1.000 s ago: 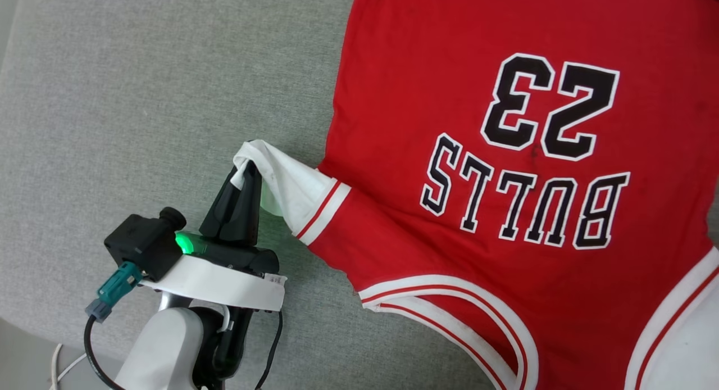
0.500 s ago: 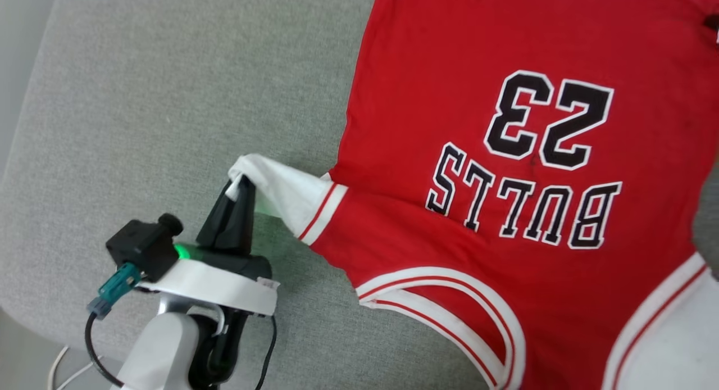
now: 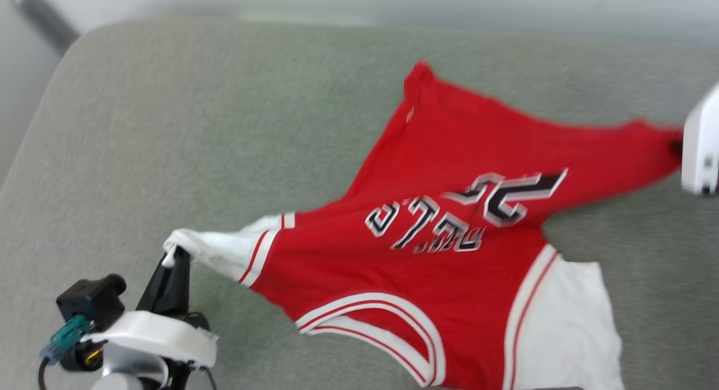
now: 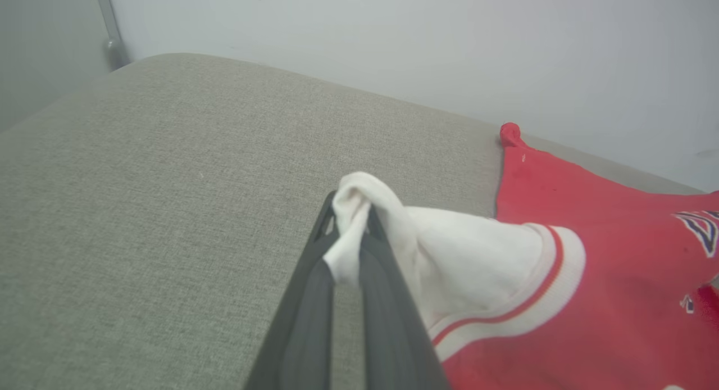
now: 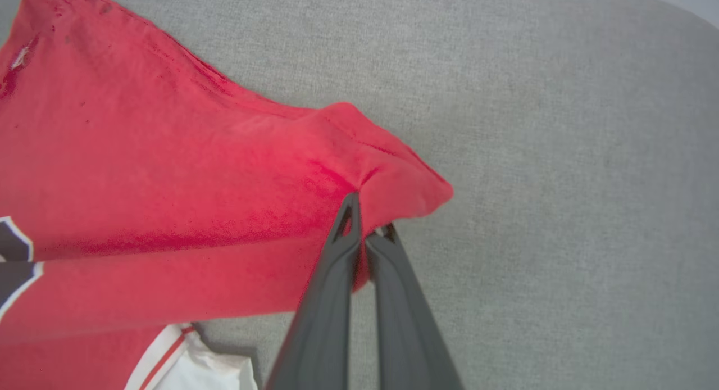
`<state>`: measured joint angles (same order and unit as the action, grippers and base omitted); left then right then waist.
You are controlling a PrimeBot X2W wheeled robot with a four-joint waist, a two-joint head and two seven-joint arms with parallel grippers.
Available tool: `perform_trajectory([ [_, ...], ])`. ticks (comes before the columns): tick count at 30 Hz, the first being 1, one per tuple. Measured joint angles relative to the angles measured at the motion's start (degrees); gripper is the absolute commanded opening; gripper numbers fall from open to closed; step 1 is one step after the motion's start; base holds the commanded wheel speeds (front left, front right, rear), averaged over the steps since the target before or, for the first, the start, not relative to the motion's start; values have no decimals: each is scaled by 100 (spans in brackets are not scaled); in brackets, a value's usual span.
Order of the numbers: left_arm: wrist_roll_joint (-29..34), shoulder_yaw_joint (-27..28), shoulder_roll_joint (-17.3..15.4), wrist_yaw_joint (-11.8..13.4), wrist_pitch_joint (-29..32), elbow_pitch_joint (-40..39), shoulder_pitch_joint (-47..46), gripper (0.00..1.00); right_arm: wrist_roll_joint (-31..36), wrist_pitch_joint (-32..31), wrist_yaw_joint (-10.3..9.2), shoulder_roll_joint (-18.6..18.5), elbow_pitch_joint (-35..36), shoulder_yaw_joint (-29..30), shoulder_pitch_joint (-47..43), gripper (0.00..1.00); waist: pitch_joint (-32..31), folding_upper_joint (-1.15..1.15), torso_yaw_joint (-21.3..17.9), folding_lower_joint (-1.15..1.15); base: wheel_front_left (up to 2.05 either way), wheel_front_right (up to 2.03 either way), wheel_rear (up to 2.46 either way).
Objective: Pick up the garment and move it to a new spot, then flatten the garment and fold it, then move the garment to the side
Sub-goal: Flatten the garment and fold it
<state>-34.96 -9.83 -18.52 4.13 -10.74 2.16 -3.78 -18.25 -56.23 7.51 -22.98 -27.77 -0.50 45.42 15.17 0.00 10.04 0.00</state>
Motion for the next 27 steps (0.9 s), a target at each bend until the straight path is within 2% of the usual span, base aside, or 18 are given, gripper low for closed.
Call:
perform_trajectory([
  [5, -89, 112, -118, 102, 143, 5, 296, 0, -461, 23, 0, -104, 1204, 176, -1618, 0, -393, 0, -389, -1, 0, 0, 0],
  [8, -133, 115, -146, 134, 219, 15, 444, 0, -521, 75, 0, 41, 1957, 530, -2659, 0, -570, 0, -604, 0, 0, 0, 0],
  [13, -211, 155, -223, 165, 332, 110, 597, 0, -579, 407, 1, 683, 2949, 1184, -4280, 0, -749, 0, -873, -1, 0, 0, 0],
  [17, -227, 154, -264, 165, 379, 140, 623, 0, -548, 717, -1, 1423, 3248, 1561, -5200, 2, -778, 0, -969, -1, 0, 0, 0],
  [18, -227, 148, -285, 166, 405, 144, 633, 0, -567, 821, -1, 1571, 3278, 1560, -5337, 31, -773, 0, -987, -1, 0, 0, 0],
  [19, -226, 146, -302, 170, 414, 143, 645, 0, -566, 994, 0, 1647, 3322, 1540, -5432, 100, -766, 0, -1005, -1, 0, 0, 0],
  [24, -199, 93, -344, 202, 505, 47, 651, 0, -687, 1846, -1, 1813, 3368, 1456, -5523, 100, -707, 0, -1069, -1, 0, 0, 0],
  [27, -154, 62, -378, 244, 554, -45, 625, 0, -768, 2601, -1, 1864, 3409, 1454, -5338, 100, -679, 0, -1059, -1, 0, 0, 0],
])
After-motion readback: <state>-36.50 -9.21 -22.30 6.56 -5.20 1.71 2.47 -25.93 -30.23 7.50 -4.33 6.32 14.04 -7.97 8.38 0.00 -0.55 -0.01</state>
